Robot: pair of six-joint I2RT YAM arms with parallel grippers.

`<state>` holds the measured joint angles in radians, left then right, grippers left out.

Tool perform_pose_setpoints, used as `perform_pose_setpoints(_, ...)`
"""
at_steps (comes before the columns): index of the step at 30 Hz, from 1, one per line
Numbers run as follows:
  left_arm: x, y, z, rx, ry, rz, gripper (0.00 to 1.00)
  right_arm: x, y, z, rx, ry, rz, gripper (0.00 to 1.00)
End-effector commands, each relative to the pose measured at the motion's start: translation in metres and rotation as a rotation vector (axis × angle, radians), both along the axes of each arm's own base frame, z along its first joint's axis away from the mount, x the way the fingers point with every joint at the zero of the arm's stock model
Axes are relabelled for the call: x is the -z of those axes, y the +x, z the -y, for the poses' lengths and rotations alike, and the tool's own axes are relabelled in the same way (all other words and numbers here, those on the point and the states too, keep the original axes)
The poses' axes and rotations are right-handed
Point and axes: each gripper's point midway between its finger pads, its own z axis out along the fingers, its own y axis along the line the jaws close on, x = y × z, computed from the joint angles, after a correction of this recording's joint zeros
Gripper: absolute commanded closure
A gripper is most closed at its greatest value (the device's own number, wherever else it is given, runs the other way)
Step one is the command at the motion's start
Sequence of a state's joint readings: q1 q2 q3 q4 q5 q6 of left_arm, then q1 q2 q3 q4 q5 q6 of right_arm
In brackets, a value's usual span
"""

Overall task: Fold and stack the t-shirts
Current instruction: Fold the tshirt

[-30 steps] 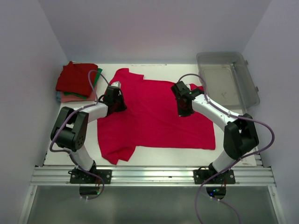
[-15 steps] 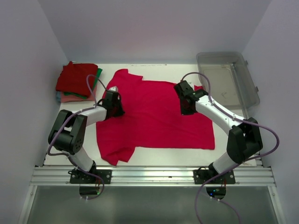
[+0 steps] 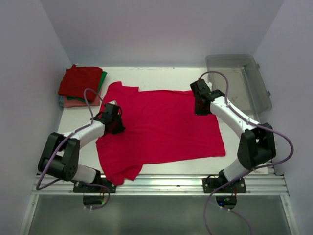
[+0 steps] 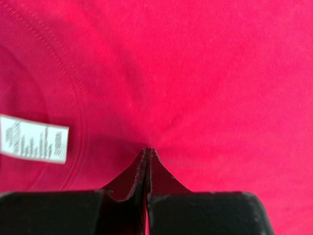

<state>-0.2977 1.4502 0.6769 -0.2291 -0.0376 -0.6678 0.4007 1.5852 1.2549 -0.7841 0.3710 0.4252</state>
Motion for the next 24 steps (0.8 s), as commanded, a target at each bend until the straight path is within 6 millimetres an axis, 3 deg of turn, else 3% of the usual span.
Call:
perform_pose_setpoints(1,-0.054,0.018,0.0,0.013,0.01,0.118,1.0,-0.015,0.022,-0.011,-0.007,0.046,0.098,1.0)
perform_pose_setpoints(2,-0.084,0.038,0.0,-0.002,0.017,0.196,0.99,-0.018,0.027,-0.012,-0.001,0.05,0.116,1.0)
perform_pose_setpoints(3,-0.1,0.048,-0.001,0.008,0.033,0.244,0.94,-0.017,0.03,-0.013,0.0,0.051,0.117,1.0)
perform_pose_setpoints(4,-0.113,0.058,-0.002,0.002,0.044,0.278,0.87,-0.023,0.038,-0.017,0.0,0.064,0.149,1.0)
perform_pose_setpoints(5,-0.143,0.077,-0.003,-0.018,0.056,0.341,0.74,-0.024,0.042,-0.019,0.003,0.074,0.159,0.97)
perform_pose_setpoints(6,-0.156,0.086,-0.002,-0.011,0.068,0.369,0.67,-0.026,0.046,-0.02,0.004,0.08,0.17,0.88)
perform_pose_setpoints(7,-0.157,0.097,-0.001,-0.009,0.082,0.369,0.6,-0.031,0.052,-0.023,0.003,0.087,0.188,0.78)
perform_pose_setpoints(8,-0.181,0.116,-0.004,-0.041,0.099,0.429,0.42,-0.034,0.059,-0.025,0.009,0.094,0.208,0.67)
perform_pose_setpoints(9,-0.173,0.129,-0.003,-0.041,0.114,0.407,0.37,-0.037,0.062,-0.027,0.008,0.104,0.218,0.5)
perform_pose_setpoints(10,-0.172,0.141,-0.008,-0.051,0.114,0.398,0.36,-0.041,0.068,-0.032,0.002,0.119,0.227,0.47)
perform_pose_setpoints(11,-0.193,0.161,-0.01,-0.071,0.107,0.435,0.34,-0.043,0.07,-0.035,-0.006,0.13,0.225,0.45)
perform_pose_setpoints(12,-0.17,0.176,-0.013,-0.079,0.126,0.376,0.34,-0.044,0.07,-0.041,-0.023,0.154,0.216,0.43)
perform_pose_setpoints(13,-0.164,0.188,-0.023,-0.097,0.132,0.356,0.34,-0.044,0.069,-0.043,-0.025,0.16,0.205,0.43)
perform_pose_setpoints(14,-0.178,0.204,-0.026,-0.098,0.132,0.366,0.35,-0.043,0.068,-0.043,-0.022,0.165,0.201,0.43)
perform_pose_setpoints(15,-0.148,0.217,-0.031,-0.102,0.16,0.295,0.36,-0.043,0.066,-0.043,-0.023,0.168,0.197,0.43)
perform_pose_setpoints(16,-0.137,0.221,-0.042,-0.114,0.186,0.255,0.37,-0.038,0.061,-0.043,-0.029,0.173,0.187,0.43)
perform_pose_setpoints(17,-0.146,0.237,-0.045,-0.112,0.199,0.276,0.4,-0.038,0.058,-0.043,-0.032,0.178,0.186,0.43)
perform_pose_setpoints(18,-0.119,0.245,-0.05,-0.11,0.219,0.227,0.42,-0.035,0.055,-0.041,-0.031,0.177,0.18,0.43)
perform_pose_setpoints(19,-0.125,0.256,-0.062,-0.138,0.245,0.238,0.44,-0.028,0.05,-0.04,-0.035,0.178,0.166,0.44)
perform_pose_setpoints(21,-0.1,0.269,-0.073,-0.136,0.254,0.201,0.51,-0.027,0.043,-0.04,-0.038,0.191,0.168,0.45)
perform_pose_setpoints(24,-0.087,0.287,-0.076,-0.114,0.259,0.23,0.59,-0.018,0.032,-0.037,-0.039,0.195,0.154,0.47)
